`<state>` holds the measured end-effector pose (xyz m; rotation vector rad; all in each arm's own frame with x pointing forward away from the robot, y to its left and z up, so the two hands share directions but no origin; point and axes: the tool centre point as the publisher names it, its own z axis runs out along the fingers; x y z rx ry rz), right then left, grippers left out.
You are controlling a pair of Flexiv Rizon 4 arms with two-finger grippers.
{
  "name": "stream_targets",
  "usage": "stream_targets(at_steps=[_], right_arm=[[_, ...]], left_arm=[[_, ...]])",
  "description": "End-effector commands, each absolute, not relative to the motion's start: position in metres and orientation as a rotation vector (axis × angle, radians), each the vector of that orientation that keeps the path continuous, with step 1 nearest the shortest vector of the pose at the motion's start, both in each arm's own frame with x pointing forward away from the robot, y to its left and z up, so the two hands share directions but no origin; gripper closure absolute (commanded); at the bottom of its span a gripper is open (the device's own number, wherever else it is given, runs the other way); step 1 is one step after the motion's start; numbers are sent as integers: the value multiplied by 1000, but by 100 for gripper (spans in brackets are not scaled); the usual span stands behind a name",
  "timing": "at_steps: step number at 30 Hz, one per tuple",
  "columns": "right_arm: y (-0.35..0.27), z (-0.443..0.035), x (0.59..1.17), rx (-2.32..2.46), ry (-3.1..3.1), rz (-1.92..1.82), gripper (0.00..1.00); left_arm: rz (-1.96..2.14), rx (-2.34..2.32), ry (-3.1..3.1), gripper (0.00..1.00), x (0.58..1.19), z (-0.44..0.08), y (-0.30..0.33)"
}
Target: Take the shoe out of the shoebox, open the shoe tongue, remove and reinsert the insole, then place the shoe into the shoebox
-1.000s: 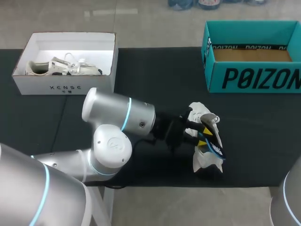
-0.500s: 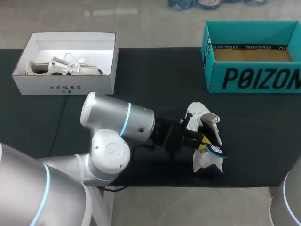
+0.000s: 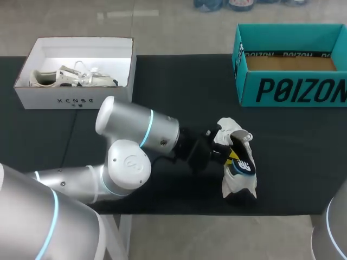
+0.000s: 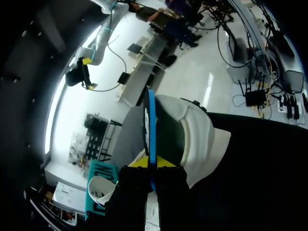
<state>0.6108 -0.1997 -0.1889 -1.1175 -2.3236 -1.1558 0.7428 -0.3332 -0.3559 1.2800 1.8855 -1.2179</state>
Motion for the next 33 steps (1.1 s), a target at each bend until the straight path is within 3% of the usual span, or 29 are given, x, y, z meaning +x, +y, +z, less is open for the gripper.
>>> stream_targets(at_steps=[1, 4, 6, 9, 12, 28, 30, 31, 33], right_arm=[[-198, -188, 601, -1373, -2534, -1069, 0], [-198, -188, 601, -1373, -2534, -1069, 0], [-198, -188, 601, -1373, -2534, -1069, 0], [-198, -188, 601, -1373, -2534, -1069, 0], [-198, -188, 601, -1373, -2534, -1069, 0], [-198, -188, 601, -1373, -2534, -1069, 0], [-198, -188, 601, -1373, -2534, -1069, 0], [-198, -188, 601, -1373, -2534, -1069, 0], [-198, -188, 601, -1373, -2534, -1069, 0]], left_arm=[[-1191, 1275, 1901, 100, 749, -361, -342], [-1200, 1255, 1905, 100, 749, -361, -342], [-1208, 1237, 1911, 66, 747, -358, -341], [-1202, 1219, 1922, 55, 743, -353, -337], [-1197, 1212, 1924, 51, 742, -347, -332], [-1252, 1178, 1912, 65, 721, -338, -333], [-1271, 1184, 1909, 74, 719, -340, -335], [-1284, 1191, 1901, 94, 719, -341, -335], [-1288, 1194, 1898, 100, 719, -342, -336]])
